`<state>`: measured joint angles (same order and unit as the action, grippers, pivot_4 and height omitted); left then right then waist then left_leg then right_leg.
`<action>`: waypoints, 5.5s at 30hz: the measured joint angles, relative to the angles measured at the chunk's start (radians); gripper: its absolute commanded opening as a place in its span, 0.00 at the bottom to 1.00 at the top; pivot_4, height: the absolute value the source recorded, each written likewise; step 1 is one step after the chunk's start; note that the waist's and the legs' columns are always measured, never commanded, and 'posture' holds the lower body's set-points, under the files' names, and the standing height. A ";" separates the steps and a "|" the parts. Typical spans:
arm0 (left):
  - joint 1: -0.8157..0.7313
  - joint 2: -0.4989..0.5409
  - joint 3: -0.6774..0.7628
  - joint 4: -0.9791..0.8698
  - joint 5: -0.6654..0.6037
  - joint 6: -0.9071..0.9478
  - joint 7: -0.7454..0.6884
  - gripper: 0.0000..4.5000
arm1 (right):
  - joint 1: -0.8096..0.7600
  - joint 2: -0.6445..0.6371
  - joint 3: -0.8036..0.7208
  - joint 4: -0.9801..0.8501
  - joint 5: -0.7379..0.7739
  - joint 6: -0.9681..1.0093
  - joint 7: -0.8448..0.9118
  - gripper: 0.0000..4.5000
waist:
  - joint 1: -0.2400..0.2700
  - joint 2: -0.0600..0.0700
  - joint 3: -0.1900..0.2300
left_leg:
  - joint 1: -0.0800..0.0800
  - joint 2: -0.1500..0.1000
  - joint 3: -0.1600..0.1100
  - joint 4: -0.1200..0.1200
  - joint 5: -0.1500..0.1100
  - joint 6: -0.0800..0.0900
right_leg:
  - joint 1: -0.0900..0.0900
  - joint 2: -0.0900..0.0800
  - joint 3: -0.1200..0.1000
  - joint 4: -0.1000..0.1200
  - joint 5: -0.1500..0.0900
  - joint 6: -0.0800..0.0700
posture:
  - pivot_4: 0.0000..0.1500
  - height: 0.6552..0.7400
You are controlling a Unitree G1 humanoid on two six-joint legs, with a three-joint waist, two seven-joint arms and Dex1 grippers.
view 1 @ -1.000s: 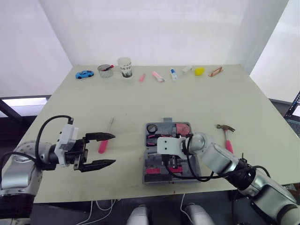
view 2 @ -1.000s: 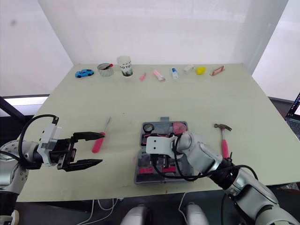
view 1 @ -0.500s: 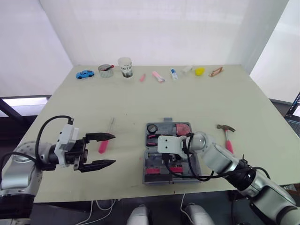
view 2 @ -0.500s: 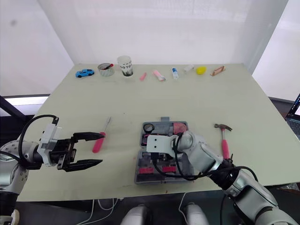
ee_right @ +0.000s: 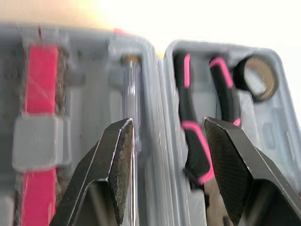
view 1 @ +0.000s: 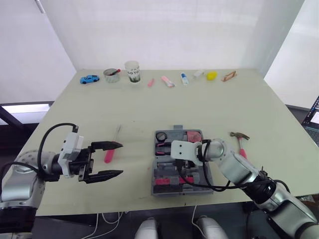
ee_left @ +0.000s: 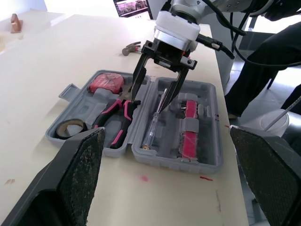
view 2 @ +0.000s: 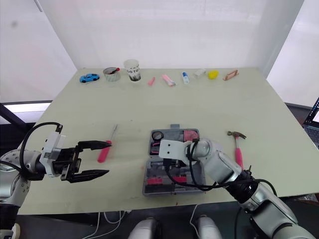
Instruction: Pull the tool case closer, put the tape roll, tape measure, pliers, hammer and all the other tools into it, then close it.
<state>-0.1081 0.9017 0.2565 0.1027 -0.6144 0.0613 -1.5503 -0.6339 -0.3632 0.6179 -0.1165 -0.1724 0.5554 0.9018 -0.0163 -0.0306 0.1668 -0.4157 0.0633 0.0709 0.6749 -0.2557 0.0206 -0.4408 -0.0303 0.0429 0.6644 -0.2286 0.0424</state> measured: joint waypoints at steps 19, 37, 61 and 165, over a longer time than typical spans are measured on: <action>-0.003 0.000 0.000 0.000 0.000 0.001 0.000 1.00 | 0.111 0.004 -0.068 0.146 0.077 -0.263 0.000 0.02 | -0.001 0.000 0.000 | 0.000 0.000 0.000 0.000 0.000 0.000 | 0.000 0.000 0.000 0.000 0.000 0.000 | 1.00 1.00; -0.002 -0.001 0.000 0.000 0.000 0.004 0.000 1.00 | 0.113 0.008 -0.069 0.186 0.046 -0.294 -0.012 0.02 | 0.000 0.000 0.000 | 0.000 0.000 0.000 0.000 0.000 0.000 | 0.000 0.000 0.000 0.000 0.000 0.000 | 1.00 1.00; -0.002 -0.006 0.000 -0.001 0.000 0.013 0.000 1.00 | 0.127 -0.001 -0.067 0.209 0.016 -0.309 -0.011 0.02 | 0.000 -0.001 -0.001 | 0.002 0.000 0.000 0.000 0.000 0.000 | 0.002 0.000 0.000 0.000 0.000 0.000 | 1.00 1.00; 0.163 -0.158 0.081 -0.049 0.116 -0.080 0.408 1.00 | 0.631 -0.174 -0.898 -0.060 0.620 -0.123 -0.383 0.99 | 0.002 -0.003 -0.008 | 0.015 0.003 0.008 -0.008 -0.001 0.000 | 0.009 -0.002 0.003 -0.005 -0.002 -0.005 | 1.00 1.00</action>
<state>0.0545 0.7436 0.3379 0.0532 -0.4980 -0.0183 -1.1419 -0.0026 -0.5368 -0.2805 -0.1767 0.4477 0.4325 0.5183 -0.0142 -0.0336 0.1585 -0.4009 0.0661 0.0787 0.6673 -0.2562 0.0202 -0.4314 -0.0321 0.0462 0.6596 -0.2309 0.0377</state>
